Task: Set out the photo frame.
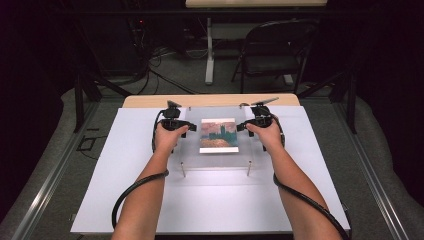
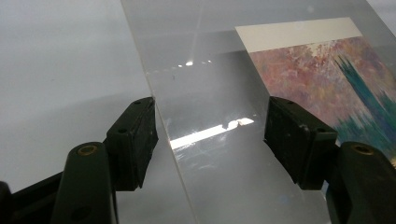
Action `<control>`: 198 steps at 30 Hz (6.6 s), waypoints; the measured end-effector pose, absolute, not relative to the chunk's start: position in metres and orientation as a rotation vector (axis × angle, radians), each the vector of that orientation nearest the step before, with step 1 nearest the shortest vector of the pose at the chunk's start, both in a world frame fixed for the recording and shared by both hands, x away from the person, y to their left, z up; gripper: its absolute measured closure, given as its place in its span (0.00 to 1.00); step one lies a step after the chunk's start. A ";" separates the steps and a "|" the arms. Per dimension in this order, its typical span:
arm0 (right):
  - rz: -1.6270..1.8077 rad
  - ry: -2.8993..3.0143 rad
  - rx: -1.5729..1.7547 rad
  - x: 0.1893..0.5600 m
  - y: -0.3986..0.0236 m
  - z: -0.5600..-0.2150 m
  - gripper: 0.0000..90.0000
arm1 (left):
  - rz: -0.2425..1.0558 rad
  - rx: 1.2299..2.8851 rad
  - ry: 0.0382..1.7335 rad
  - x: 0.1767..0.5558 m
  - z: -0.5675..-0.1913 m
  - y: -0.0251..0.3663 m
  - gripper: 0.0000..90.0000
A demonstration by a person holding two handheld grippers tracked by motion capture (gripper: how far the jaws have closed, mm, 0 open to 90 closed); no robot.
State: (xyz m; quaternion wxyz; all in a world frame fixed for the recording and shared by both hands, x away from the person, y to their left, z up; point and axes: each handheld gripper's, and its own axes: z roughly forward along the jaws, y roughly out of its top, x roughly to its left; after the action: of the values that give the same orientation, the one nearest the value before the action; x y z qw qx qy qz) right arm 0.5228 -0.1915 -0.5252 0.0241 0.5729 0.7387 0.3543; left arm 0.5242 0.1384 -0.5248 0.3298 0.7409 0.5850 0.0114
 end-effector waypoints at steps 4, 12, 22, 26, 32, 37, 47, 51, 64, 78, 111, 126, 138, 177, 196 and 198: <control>1.104 2.286 1.784 0.525 -0.192 -0.526 0.43 | 0.039 1.935 1.537 0.525 -0.525 0.136 0.37; 1.116 2.286 1.807 0.528 -0.193 -0.528 0.41 | -0.003 1.926 1.548 0.529 -0.527 0.137 0.34; 1.132 2.293 1.866 0.531 -0.192 -0.530 0.39 | -0.060 1.933 1.554 0.532 -0.529 0.136 0.29; 1.143 2.288 1.863 0.531 -0.192 -0.531 0.40 | -0.037 1.934 1.557 0.531 -0.528 0.135 0.30; 1.133 2.282 1.851 0.530 -0.192 -0.530 0.41 | -0.051 1.904 1.571 0.531 -0.527 0.140 0.35; 1.133 2.291 1.852 0.529 -0.194 -0.529 0.42 | -0.054 1.892 1.571 0.530 -0.527 0.142 0.39; 1.168 2.279 1.836 0.525 -0.196 -0.525 0.44 | -0.052 1.874 1.565 0.528 -0.520 0.145 0.43; 1.178 2.282 1.787 0.523 -0.197 -0.520 0.46 | -0.048 1.878 1.550 0.526 -0.516 0.147 0.47; 1.141 2.305 1.646 0.505 -0.196 -0.487 0.48 | 0.024 1.894 1.472 0.509 -0.484 0.151 0.54; 1.140 2.304 1.581 0.491 -0.197 -0.472 0.52 | 0.054 1.895 1.436 0.497 -0.470 0.153 0.59; 1.155 2.290 1.446 0.457 -0.201 -0.441 0.63 | 0.098 1.925 1.315 0.465 -0.439 0.164 0.70; 1.182 2.276 1.383 0.437 -0.205 -0.430 0.70 | 0.111 1.916 1.262 0.447 -0.427 0.170 0.76; 1.203 2.284 1.330 0.418 -0.209 -0.418 0.73 | 0.126 1.927 1.219 0.429 -0.417 0.174 0.80; 1.243 2.349 1.219 0.364 -0.219 -0.396 0.85 | 0.124 1.972 1.073 0.372 -0.396 0.187 0.87; 1.296 2.356 1.193 0.336 -0.222 -0.396 0.87 | 0.149 1.972 1.013 0.341 -0.396 0.190 0.86; 1.305 2.357 1.192 0.334 -0.223 -0.396 0.87 | 0.142 1.972 1.010 0.339 -0.396 0.191 0.86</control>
State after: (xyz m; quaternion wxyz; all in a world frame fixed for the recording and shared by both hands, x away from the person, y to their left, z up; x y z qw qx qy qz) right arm 0.3335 -0.2226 -0.3958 0.0978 0.4029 0.7962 0.4407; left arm 0.3387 0.1912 -0.3960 0.4447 0.7956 0.4075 0.0571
